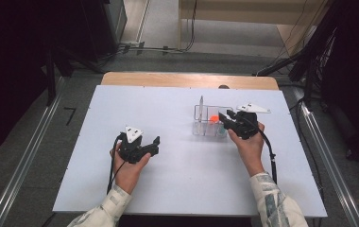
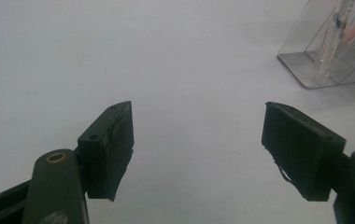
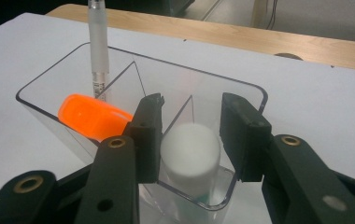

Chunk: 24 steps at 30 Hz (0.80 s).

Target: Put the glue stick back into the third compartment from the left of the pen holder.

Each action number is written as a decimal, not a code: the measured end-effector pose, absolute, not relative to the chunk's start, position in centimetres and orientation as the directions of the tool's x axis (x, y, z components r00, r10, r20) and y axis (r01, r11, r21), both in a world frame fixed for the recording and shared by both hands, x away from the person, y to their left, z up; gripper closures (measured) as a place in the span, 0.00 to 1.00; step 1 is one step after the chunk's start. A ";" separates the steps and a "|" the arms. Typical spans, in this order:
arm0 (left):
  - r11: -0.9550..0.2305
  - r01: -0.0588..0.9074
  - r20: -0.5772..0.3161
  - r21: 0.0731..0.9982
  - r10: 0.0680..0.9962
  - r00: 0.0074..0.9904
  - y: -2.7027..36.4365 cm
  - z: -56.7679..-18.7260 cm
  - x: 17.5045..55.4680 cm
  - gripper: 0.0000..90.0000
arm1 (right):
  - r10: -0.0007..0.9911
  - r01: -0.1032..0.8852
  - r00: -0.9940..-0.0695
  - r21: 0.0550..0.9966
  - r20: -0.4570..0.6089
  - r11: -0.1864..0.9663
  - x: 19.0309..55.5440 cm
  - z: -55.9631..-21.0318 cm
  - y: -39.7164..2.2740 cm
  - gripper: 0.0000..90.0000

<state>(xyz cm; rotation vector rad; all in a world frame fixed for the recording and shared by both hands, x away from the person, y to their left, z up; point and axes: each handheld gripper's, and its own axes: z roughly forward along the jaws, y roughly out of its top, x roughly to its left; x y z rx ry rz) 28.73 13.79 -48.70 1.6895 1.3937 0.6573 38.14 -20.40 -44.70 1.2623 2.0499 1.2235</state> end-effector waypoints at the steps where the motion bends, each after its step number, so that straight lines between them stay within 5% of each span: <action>1: -0.041 0.529 -0.108 0.848 0.963 0.248 13.8 -48.7 28.7 0.28 | 0.868 0.481 -0.491 0.854 0.077 0.196 38.1 -44.7 -20.5 0.63; 10: -0.039 0.531 -0.108 0.847 0.964 0.243 13.9 -48.8 28.8 0.28 | 0.865 0.472 -0.493 0.863 0.091 0.178 37.4 -44.5 -20.9 0.58; 24: -0.017 0.536 -0.128 0.844 0.964 0.231 14.4 -48.8 28.8 0.28 | 0.873 0.482 -0.473 0.864 0.116 0.147 36.5 -44.4 -22.5 0.37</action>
